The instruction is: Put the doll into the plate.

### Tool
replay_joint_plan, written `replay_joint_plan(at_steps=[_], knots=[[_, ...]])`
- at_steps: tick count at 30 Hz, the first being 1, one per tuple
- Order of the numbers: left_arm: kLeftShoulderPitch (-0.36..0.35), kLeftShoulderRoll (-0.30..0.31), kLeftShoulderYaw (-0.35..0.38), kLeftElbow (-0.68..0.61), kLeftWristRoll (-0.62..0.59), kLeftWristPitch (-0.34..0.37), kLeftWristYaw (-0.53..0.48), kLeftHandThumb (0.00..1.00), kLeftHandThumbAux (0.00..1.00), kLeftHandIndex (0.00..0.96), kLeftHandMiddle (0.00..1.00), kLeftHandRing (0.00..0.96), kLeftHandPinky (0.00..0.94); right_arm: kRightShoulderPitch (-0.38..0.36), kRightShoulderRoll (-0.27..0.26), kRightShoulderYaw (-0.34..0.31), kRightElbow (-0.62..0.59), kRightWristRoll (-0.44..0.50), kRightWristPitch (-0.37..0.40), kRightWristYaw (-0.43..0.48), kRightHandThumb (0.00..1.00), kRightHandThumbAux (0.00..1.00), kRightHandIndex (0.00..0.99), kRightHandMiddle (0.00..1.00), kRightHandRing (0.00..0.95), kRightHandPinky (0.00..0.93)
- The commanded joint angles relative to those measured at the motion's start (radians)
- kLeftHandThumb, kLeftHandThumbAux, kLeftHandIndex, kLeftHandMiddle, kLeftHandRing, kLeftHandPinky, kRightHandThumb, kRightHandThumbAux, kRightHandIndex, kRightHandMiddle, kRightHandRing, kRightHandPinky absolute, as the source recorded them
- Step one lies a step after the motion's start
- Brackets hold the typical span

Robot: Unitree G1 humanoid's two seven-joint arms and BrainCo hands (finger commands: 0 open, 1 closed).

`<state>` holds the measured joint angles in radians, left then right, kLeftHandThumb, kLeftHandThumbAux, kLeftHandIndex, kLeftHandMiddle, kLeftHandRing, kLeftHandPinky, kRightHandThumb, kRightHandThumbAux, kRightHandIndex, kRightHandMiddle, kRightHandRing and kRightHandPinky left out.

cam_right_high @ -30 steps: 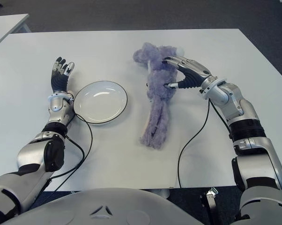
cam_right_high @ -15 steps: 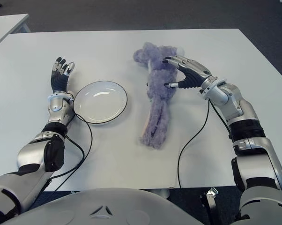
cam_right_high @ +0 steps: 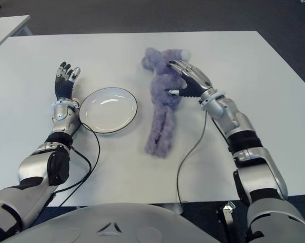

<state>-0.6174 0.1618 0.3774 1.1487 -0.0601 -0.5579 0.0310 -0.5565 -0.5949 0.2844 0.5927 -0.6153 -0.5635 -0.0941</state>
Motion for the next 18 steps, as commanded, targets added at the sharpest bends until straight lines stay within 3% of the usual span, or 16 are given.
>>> replay_joint_plan(at_steps=[1,18], knots=[[0.262,-0.110,0.020,0.162,-0.032,0.041,0.018,0.000,0.588,0.025,0.088,0.041,0.000,-0.006,0.052,0.068,0.087,-0.086,0.011,-0.067,0.235,0.480,0.036,0.000,0.000,0.000],[0.262,-0.113,0.019,0.162,-0.031,0.042,0.018,0.000,0.572,0.028,0.093,0.042,0.000,0.005,0.079,0.082,0.056,-0.090,-0.002,-0.154,0.282,0.437,0.000,0.000,0.000,0.000]])
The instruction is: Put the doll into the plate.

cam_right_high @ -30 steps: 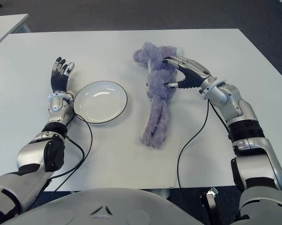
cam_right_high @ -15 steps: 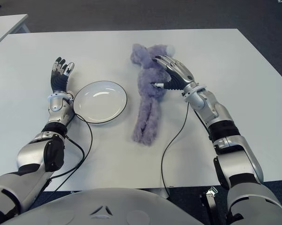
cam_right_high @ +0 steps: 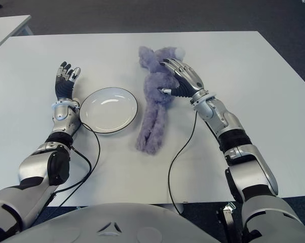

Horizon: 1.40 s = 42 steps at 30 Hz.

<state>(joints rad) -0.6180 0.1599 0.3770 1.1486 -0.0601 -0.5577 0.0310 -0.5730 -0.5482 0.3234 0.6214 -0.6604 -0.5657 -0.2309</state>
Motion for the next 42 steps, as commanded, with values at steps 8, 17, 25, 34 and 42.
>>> replay_joint_plan(at_steps=[8,17,25,34,42], knots=[[0.261,-0.111,0.023,0.163,-0.035,0.045,0.015,0.000,0.579,0.028,0.092,0.042,0.000,0.016,0.040,0.052,0.028,-0.055,0.013,-0.034,0.312,0.435,0.000,0.000,0.000,0.000],[0.259,-0.111,0.027,0.163,-0.040,0.050,0.011,0.000,0.583,0.031,0.095,0.045,0.000,0.015,0.047,0.051,0.039,-0.033,0.010,-0.012,0.329,0.460,0.000,0.000,0.002,0.000],[0.260,-0.111,0.027,0.163,-0.038,0.046,0.015,0.000,0.581,0.032,0.096,0.046,0.000,0.016,0.051,0.047,0.047,-0.020,0.004,-0.006,0.321,0.468,0.004,0.000,0.000,0.000],[0.259,-0.112,0.026,0.163,-0.037,0.048,0.012,0.000,0.583,0.027,0.095,0.044,0.000,0.011,0.049,0.050,0.054,-0.012,-0.003,0.003,0.309,0.491,0.092,0.032,0.012,0.000],[0.261,-0.114,0.019,0.162,-0.030,0.041,0.020,0.000,0.587,0.024,0.092,0.044,0.000,-0.005,0.040,0.060,0.074,-0.025,-0.037,-0.008,0.418,0.532,0.393,0.359,0.341,0.300]])
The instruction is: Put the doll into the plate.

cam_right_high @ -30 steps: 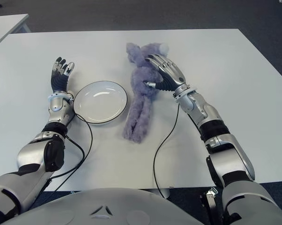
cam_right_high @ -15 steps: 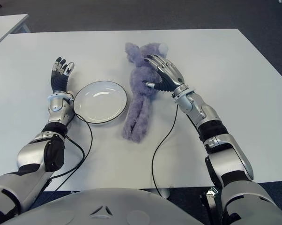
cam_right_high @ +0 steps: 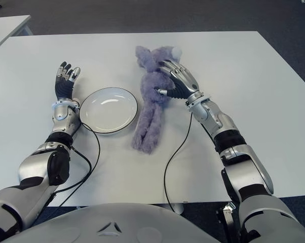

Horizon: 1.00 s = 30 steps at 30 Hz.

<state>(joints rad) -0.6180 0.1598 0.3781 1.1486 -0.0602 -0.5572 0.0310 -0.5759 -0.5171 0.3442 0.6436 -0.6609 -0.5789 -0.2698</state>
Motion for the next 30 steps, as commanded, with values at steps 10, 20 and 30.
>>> replay_joint_plan(at_steps=[10,20,30], knots=[[0.264,-0.120,0.022,0.160,-0.035,0.032,0.019,0.000,0.584,0.028,0.093,0.047,0.000,-0.035,0.017,0.050,0.117,-0.054,-0.063,-0.065,0.691,0.705,0.441,0.763,0.778,0.820],[0.267,-0.120,0.014,0.159,-0.029,0.030,0.016,0.000,0.565,0.030,0.090,0.042,0.000,-0.072,0.025,0.046,0.194,-0.049,-0.094,-0.126,0.687,0.710,0.439,0.841,0.835,0.847],[0.266,-0.121,0.013,0.159,-0.028,0.031,0.022,0.000,0.561,0.032,0.094,0.040,0.000,-0.084,0.020,0.037,0.230,-0.024,-0.097,-0.109,0.687,0.710,0.439,0.858,0.848,0.849]])
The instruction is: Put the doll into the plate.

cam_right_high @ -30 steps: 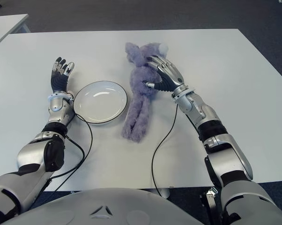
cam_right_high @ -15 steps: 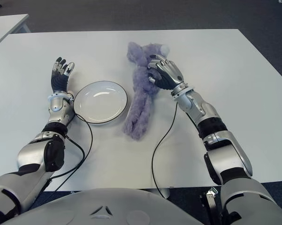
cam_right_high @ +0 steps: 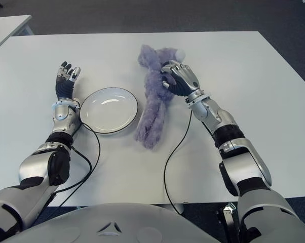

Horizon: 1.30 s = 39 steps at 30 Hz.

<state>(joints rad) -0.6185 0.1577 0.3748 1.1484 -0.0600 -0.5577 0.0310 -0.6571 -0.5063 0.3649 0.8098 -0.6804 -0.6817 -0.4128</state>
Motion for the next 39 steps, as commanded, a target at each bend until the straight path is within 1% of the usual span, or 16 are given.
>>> replay_joint_plan(at_steps=[1,10,11,12,14,27,32,33,34,35,36,38,39], knots=[[0.266,-0.119,0.017,0.159,-0.029,0.032,0.022,0.000,0.562,0.032,0.094,0.040,0.000,-0.003,0.009,0.016,0.066,-0.003,0.006,0.036,0.687,0.710,0.439,0.858,0.848,0.848],[0.264,-0.119,0.021,0.160,-0.034,0.034,0.018,0.000,0.569,0.040,0.097,0.044,0.000,-0.009,-0.006,0.014,0.074,0.000,0.012,0.053,0.686,0.711,0.439,0.860,0.851,0.850],[0.263,-0.119,0.021,0.160,-0.034,0.034,0.018,0.000,0.568,0.040,0.098,0.044,0.000,-0.010,-0.007,0.013,0.074,0.000,0.012,0.053,0.414,0.612,0.695,0.872,0.861,0.862],[0.263,-0.119,0.022,0.160,-0.034,0.034,0.017,0.000,0.567,0.040,0.098,0.045,0.000,-0.010,-0.009,0.013,0.074,0.000,0.012,0.054,0.341,0.587,0.761,0.875,0.864,0.865],[0.263,-0.119,0.022,0.160,-0.035,0.033,0.016,0.000,0.566,0.039,0.098,0.045,0.000,-0.010,-0.013,0.012,0.073,0.000,0.012,0.056,0.321,0.580,0.781,0.876,0.865,0.867],[0.261,-0.120,0.025,0.161,-0.038,0.038,0.015,0.000,0.570,0.041,0.100,0.048,0.000,-0.013,-0.029,0.013,0.064,0.005,0.017,0.065,0.307,0.572,0.784,0.879,0.866,0.869],[0.261,-0.119,0.022,0.161,-0.034,0.039,0.021,0.000,0.565,0.041,0.101,0.049,0.000,-0.017,-0.033,0.013,0.064,-0.001,0.000,0.038,0.297,0.577,0.783,0.877,0.862,0.857],[0.261,-0.119,0.021,0.161,-0.033,0.039,0.022,0.000,0.562,0.041,0.103,0.050,0.000,-0.018,-0.034,0.014,0.064,-0.003,-0.005,0.030,0.295,0.589,0.766,0.862,0.847,0.826],[0.261,-0.120,0.020,0.161,-0.032,0.039,0.024,0.000,0.561,0.041,0.103,0.050,0.000,-0.019,-0.036,0.016,0.064,-0.010,-0.009,0.018,0.295,0.591,0.763,0.859,0.844,0.821],[0.262,-0.120,0.020,0.161,-0.031,0.039,0.025,0.000,0.560,0.040,0.104,0.050,0.000,-0.020,-0.037,0.017,0.063,-0.016,-0.012,0.008,0.303,0.609,0.668,0.800,0.782,0.763],[0.262,-0.120,0.020,0.161,-0.031,0.039,0.026,0.000,0.560,0.040,0.103,0.050,0.000,-0.021,-0.038,0.018,0.062,-0.019,-0.012,0.002,0.312,0.615,0.606,0.739,0.720,0.702],[0.262,-0.120,0.019,0.161,-0.031,0.039,0.026,0.000,0.560,0.039,0.103,0.050,0.000,-0.021,-0.039,0.020,0.061,-0.023,-0.013,-0.006,0.315,0.617,0.588,0.721,0.701,0.684],[0.262,-0.120,0.019,0.161,-0.031,0.039,0.026,0.000,0.560,0.038,0.102,0.049,0.000,-0.022,-0.040,0.020,0.061,-0.024,-0.013,-0.009,0.318,0.621,0.522,0.639,0.613,0.588]])
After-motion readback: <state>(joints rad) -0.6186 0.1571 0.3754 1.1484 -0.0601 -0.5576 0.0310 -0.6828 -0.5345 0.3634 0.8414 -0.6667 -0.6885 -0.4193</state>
